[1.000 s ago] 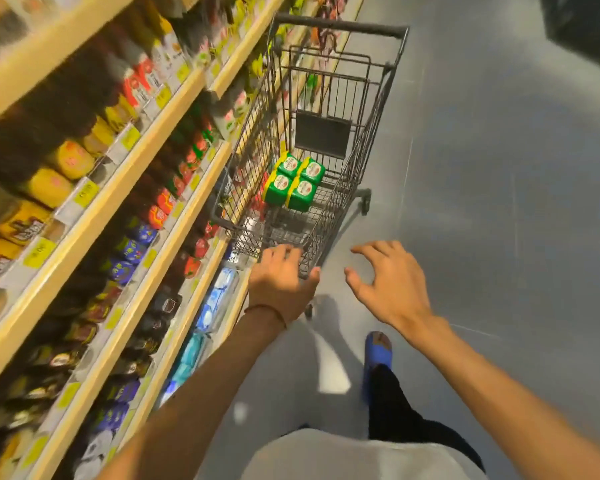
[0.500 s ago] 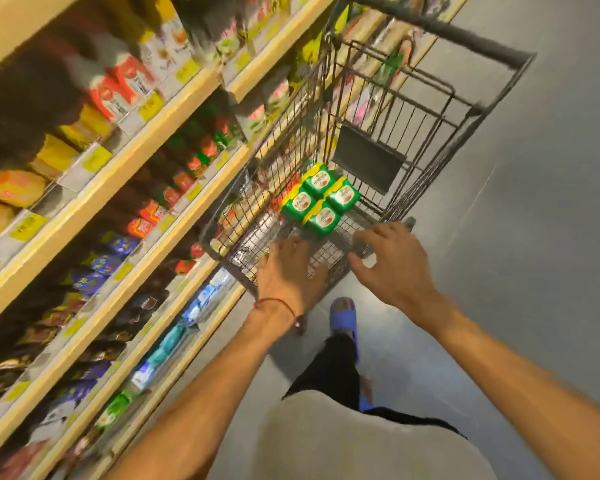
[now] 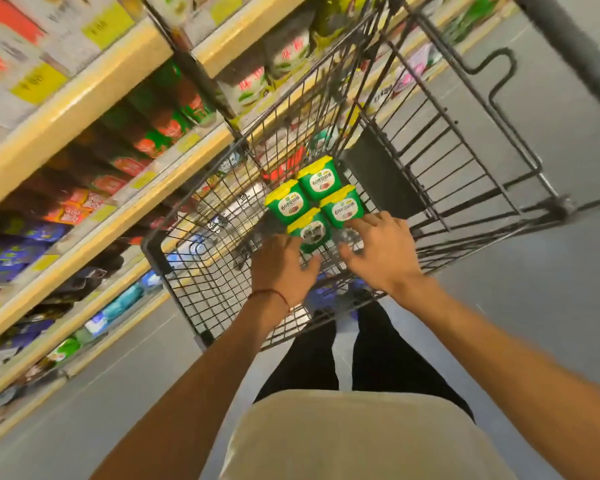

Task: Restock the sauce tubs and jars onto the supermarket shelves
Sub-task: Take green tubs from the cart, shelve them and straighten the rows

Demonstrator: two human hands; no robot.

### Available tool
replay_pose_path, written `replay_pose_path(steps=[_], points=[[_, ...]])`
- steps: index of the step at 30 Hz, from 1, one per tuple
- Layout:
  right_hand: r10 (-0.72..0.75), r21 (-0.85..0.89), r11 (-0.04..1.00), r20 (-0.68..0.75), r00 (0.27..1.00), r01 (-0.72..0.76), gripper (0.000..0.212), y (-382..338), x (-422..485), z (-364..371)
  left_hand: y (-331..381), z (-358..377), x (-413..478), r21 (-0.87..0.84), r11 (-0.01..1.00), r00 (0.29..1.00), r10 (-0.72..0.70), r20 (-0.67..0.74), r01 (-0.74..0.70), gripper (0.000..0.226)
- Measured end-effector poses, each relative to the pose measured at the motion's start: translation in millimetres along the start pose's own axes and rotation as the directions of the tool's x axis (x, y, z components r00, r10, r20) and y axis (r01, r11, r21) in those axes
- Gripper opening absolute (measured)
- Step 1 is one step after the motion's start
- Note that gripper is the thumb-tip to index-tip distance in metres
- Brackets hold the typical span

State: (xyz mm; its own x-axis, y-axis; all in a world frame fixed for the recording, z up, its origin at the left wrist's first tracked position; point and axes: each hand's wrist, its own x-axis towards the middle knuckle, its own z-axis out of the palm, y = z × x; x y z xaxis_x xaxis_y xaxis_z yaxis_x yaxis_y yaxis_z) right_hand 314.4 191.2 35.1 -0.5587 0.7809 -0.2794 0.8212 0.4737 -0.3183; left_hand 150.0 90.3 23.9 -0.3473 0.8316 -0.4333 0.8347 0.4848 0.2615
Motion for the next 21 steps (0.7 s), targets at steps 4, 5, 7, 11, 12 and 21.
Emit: replay_pose_path(steps=[4,5,7,11,12,21], points=[[-0.066,0.035,0.997,0.133,0.989,0.062,0.046,26,48,12,9,16,34,-0.021,0.989,0.988,-0.142,0.062,0.144,0.050],[-0.092,0.041,0.995,0.157,0.983,0.087,0.045,31,59,15,9,24,41,-0.038,0.981,0.980,-0.186,0.068,0.189,0.050],[-0.124,0.040,0.992,0.193,0.973,0.119,0.044,42,76,24,11,38,54,-0.083,0.962,0.964,-0.255,0.081,0.261,0.051],[-0.126,0.006,0.992,0.271,0.954,0.129,0.046,60,103,51,6,78,84,-0.242,0.871,0.903,-0.399,0.162,0.428,0.059],[-0.125,-0.012,0.991,0.265,0.956,0.133,0.046,63,107,59,4,87,92,-0.280,0.844,0.889,-0.422,0.179,0.457,0.061],[-0.011,0.140,0.989,0.356,0.934,-0.042,0.046,82,142,122,-27,191,150,-0.806,0.244,0.766,-0.541,0.347,0.539,0.089]])
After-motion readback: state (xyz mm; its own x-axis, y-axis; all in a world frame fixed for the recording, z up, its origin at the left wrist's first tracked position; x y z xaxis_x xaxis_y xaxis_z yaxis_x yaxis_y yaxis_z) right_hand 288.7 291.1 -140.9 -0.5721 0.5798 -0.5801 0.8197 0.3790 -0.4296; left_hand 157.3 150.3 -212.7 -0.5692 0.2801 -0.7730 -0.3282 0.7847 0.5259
